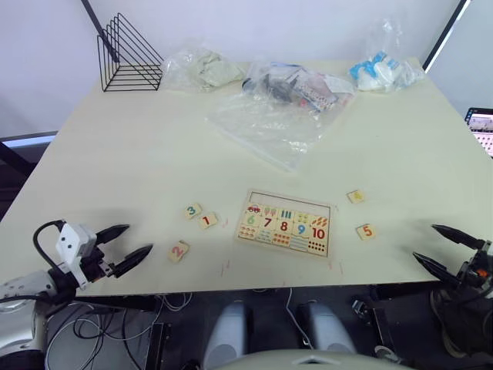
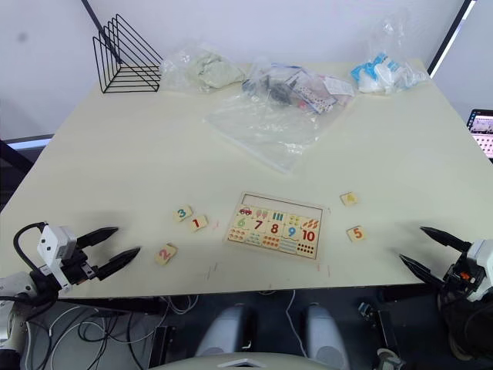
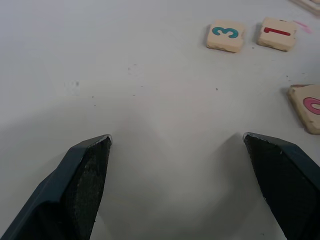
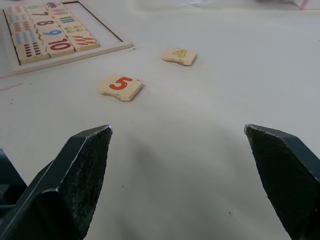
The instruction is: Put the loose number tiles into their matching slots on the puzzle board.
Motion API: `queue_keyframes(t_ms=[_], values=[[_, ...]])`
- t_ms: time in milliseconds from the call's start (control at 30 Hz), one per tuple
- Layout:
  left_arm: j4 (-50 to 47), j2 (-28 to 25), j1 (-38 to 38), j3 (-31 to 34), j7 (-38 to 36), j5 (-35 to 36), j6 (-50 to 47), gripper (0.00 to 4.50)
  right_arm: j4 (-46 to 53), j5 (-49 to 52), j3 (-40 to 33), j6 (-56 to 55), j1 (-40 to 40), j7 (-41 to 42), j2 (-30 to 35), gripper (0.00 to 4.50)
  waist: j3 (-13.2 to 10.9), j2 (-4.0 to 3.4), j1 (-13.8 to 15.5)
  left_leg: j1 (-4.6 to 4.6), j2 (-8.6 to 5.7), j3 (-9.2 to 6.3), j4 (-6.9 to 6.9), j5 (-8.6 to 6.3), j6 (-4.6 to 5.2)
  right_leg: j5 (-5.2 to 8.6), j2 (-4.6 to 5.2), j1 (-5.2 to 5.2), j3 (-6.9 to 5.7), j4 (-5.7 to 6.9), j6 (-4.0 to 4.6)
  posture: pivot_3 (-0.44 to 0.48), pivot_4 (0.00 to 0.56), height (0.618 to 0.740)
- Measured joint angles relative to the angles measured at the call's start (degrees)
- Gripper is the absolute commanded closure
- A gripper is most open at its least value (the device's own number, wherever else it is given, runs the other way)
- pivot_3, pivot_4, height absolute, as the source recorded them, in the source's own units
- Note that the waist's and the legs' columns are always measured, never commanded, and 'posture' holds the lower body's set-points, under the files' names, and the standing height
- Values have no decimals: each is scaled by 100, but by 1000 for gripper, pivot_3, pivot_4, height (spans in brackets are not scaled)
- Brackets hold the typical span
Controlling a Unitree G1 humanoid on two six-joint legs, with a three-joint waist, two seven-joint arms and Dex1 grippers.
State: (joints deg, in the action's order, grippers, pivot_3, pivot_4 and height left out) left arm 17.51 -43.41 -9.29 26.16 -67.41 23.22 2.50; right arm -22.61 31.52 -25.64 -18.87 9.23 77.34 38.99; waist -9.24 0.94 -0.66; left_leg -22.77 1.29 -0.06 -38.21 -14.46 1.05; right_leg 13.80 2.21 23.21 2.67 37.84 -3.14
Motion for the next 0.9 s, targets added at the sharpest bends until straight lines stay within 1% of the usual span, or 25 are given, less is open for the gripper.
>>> queue_keyframes(t_ms=[167, 367, 400, 467, 600, 800, 900], values=[[-156, -210, 61, -194, -157, -9, -129, 0, 161, 216, 0, 147, 12, 277, 1, 46, -1, 0, 2, -1, 0, -2, 0, 0, 0, 0, 0, 0, 0, 0, 0, 0, 150, 740], [-749, -411, 241, -393, -271, 0, -390, 0, 671, 472, 12, 450, 52, 551, 3, 46, -1, -1, 0, -1, 2, -13, 0, 0, 0, -1, 0, 0, 1, 0, -2, 0, 150, 740], [-933, -435, 256, -474, -282, 6, -538, 0, 776, 503, 24, 528, 80, 594, 2, 46, -3, -1, -3, -2, 1, -13, 1, 0, 0, -1, 0, 1, 0, 0, -3, 0, 150, 740], [-1316, -575, 534, -760, -305, 6, -887, 0, 1068, 521, 148, 680, 77, 634, -7, 46, -4, -1, 15, -5, 1, -10, -1, 0, 0, -1, -1, 0, -4, 0, -3, 0, 150, 740], [-1636, -792, 852, -1054, -367, -2, -1238, 0, 1264, 555, 237, 768, 49, 651, -53, 46, -5, -3, 5, -4, 0, -10, 1, 0, 0, -2, -2, 1, -3, -1, -5, 0, 150, 740], [-2085, -883, 1325, -1569, -364, 16, -2026, 0, 1311, 544, 285, 776, 20, 630, -122, 46, -7, -4, -2, -4, -1, -7, 1, 0, 0, -2, -6, 1, -2, -1, -7, 0, 150, 740], [-2202, -927, 1499, -1703, -367, 68, -2356, 0, 1312, 538, 289, 759, -12, 609, -154, 46, -8, -5, -4, -4, -2, -6, 1, 0, 0, -2, -9, 1, -2, -1, -7, 0, 150, 740]])
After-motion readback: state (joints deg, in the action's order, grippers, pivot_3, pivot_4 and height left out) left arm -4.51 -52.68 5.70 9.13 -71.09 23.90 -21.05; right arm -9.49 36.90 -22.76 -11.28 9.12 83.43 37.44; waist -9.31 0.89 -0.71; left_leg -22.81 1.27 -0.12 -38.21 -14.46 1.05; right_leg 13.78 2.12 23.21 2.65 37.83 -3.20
